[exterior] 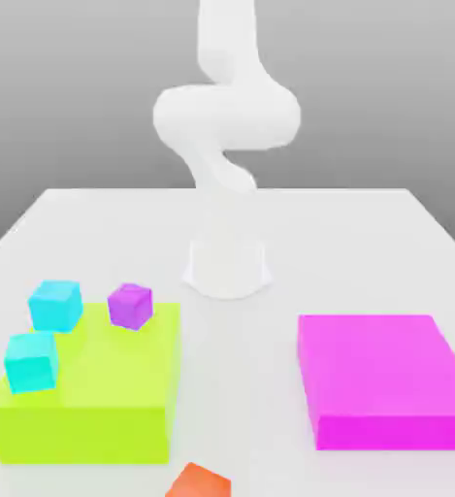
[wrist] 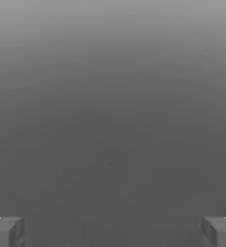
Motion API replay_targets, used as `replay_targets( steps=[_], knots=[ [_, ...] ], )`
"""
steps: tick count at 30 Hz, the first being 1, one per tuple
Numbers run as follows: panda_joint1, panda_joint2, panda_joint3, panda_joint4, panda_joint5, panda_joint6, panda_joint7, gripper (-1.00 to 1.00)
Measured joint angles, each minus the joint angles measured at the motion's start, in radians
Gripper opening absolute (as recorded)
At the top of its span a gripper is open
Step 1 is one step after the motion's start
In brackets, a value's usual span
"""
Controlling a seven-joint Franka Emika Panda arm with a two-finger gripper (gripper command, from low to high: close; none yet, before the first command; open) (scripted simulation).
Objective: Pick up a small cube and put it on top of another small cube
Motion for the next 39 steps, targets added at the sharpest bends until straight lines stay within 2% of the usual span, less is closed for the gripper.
replay_targets(
  steps=[14,27,32,33,39],
  knots=[
    [-0.072,0.514,0.042,-0.007,-0.026,0.157,0.207,0.0],
    [-0.08,0.984,0.024,-0.013,-0.025,0.3,0.378,0.0],
    [-0.076,1.165,0.017,0.011,-0.025,0.419,0.398,0.0],
    [-0.075,1.191,0.016,0.016,-0.026,0.44,0.399,-1.0],
    [-0.074,1.204,0.015,0.019,-0.028,0.451,0.4,-1.0]
  ],
)
